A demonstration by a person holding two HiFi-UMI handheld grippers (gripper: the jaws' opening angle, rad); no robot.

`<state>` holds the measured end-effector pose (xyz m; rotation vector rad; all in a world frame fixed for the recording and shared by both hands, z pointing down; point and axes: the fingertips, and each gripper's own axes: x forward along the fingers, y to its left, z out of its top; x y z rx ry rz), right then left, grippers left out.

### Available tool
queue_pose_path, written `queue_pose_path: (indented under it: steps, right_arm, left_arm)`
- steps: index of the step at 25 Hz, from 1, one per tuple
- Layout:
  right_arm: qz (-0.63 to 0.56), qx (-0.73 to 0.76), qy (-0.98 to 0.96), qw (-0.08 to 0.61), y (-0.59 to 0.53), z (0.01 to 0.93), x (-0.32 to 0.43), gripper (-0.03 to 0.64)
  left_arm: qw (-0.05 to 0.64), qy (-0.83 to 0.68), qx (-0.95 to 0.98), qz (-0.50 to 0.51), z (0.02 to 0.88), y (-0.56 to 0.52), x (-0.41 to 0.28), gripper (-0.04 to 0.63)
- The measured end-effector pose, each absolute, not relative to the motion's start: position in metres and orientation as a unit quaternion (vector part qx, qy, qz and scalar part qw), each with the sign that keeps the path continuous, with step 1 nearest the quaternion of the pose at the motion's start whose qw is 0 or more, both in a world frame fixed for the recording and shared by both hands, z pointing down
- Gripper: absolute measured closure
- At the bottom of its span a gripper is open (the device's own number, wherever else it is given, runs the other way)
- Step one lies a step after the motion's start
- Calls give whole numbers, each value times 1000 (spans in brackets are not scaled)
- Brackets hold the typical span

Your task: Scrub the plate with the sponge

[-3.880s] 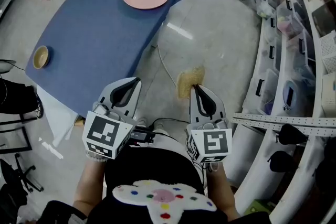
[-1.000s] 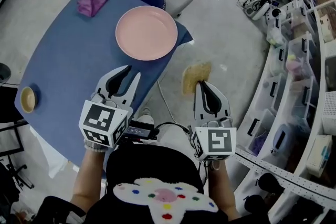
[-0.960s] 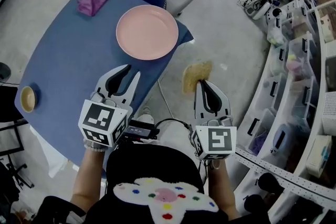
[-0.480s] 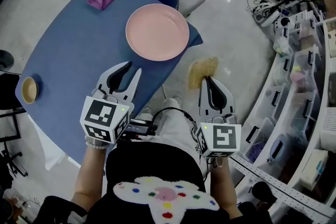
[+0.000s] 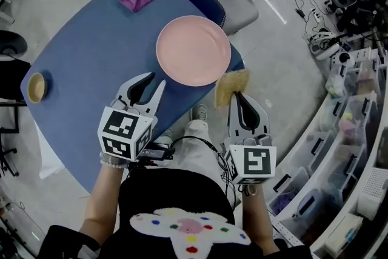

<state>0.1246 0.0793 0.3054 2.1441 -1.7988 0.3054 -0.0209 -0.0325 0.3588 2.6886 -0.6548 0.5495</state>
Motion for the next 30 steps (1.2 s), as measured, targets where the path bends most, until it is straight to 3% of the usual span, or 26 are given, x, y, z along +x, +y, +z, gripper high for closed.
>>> queue_pose_path:
  steps: [30]
  right_arm:
    - [133, 610, -750, 217, -39, 392, 166, 604]
  left_arm:
    - [284, -396, 842, 232, 473, -84, -1, 494]
